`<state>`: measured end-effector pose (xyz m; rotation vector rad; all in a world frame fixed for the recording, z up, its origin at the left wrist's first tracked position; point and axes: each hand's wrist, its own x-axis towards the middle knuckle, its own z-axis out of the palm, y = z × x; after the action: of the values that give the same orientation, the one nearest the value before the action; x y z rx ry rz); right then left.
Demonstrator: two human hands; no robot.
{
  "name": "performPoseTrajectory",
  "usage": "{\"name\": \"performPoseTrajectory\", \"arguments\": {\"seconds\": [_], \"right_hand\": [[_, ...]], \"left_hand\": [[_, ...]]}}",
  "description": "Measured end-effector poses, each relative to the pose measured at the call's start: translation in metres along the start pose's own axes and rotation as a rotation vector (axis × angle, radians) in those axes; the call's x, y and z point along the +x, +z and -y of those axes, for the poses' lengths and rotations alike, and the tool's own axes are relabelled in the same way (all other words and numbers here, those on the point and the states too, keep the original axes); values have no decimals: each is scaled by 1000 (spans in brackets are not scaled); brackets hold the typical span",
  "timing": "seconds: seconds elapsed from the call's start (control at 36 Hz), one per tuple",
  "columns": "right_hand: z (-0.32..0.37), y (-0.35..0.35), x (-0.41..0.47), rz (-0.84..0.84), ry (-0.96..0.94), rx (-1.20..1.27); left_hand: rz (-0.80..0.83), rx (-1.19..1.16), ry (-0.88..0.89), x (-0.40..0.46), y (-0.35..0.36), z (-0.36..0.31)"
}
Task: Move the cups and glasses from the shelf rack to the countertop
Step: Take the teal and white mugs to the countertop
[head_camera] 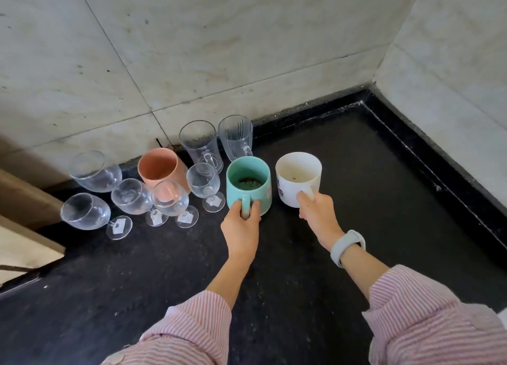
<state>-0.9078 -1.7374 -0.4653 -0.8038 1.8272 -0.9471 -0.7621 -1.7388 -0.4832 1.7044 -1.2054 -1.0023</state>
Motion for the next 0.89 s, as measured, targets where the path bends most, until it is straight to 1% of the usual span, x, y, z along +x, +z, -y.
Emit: {"name": "performPoseTrajectory", "arguments": {"seconds": [0.31,0.42,0.5,0.58,0.67,0.81,0.89], "right_hand": [[-1,10,32,52,7,-31],[3,11,38,120,-7,-123],[4,12,39,141,-49,-187],[4,12,37,141,-88,-245],[2,11,35,135,-88,-276],[-1,9,21,89,-120,-330],[-1,4,5,41,-177,-353]], "left_hand": [[12,20,-51,17,4,15],[23,21,-69,18,5,16],[36,24,-63,18,6,18],[56,46,-62,19,4,16],[58,78,-53,18,3,14],[-48,120,-44,8,-1,9],[-69,116,-50,-2,-5,8]]}}
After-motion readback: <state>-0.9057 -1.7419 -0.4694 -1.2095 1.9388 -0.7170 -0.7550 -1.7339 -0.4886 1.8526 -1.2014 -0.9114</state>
